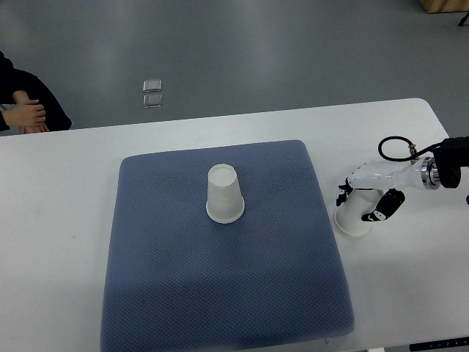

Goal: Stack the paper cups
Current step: 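Lift the held cup and carry it over the cup on the pad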

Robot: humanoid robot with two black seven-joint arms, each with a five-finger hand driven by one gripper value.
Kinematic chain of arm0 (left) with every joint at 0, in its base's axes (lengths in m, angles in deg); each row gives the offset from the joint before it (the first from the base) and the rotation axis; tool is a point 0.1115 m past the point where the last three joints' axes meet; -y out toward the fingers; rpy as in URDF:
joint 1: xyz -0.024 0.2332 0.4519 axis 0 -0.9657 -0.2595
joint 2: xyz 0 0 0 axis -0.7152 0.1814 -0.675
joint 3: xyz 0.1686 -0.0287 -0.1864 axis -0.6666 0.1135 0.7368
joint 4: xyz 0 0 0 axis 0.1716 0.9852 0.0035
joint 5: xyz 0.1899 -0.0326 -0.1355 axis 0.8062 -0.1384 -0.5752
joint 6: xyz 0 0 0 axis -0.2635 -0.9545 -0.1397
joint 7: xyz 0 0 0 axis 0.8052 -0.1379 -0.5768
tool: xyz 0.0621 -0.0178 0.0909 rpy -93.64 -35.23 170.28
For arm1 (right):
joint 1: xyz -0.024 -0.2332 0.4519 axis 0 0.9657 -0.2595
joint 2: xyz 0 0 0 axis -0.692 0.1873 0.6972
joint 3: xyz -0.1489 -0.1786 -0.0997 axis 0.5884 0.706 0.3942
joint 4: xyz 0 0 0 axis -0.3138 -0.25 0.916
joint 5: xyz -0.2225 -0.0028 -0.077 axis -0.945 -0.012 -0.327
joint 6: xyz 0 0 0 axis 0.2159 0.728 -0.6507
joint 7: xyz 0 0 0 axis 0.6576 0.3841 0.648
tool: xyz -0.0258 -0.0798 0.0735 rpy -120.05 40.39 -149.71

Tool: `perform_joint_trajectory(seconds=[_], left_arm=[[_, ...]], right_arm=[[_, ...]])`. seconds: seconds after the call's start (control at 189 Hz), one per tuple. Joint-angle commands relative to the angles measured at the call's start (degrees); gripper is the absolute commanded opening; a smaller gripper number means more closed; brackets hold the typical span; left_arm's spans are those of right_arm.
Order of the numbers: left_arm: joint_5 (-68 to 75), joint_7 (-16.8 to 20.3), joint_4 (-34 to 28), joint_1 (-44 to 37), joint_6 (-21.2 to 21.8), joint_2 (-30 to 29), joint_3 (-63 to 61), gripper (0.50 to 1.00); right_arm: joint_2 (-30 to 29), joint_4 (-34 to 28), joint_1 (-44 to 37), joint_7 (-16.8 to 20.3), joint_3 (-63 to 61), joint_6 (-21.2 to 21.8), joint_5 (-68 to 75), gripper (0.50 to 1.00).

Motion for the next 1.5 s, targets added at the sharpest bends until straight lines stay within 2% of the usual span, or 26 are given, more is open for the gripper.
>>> perform_joint_trajectory(seconds=[0.0,0.818,1.204,1.494], left_arm=[[0.0,-0.05,0.0,0.0,0.0,0.0,-0.08,1.0],[0.0,0.04,0.0,0.0,0.0,0.0,0.0,1.0],[0.0,-0.05,0.0,0.0,0.0,0.0,0.0,1.0],[0.0,0.04,0.0,0.0,0.0,0.0,-0.08,1.0]], right_arm=[[0.29,-0.05,-0.66,-0.01,-0.21,0.09,0.08,0.709],[0.73,-0.67,-2.77,0.08,-0.3,0.79,0.43,0.699],[0.82,-3.48,-12.7,0.08,-0.39,4.83,0.69,0.699],[-2.34,-5.24,-22.36,0.08,-0.39,9.58,1.13,0.699]])
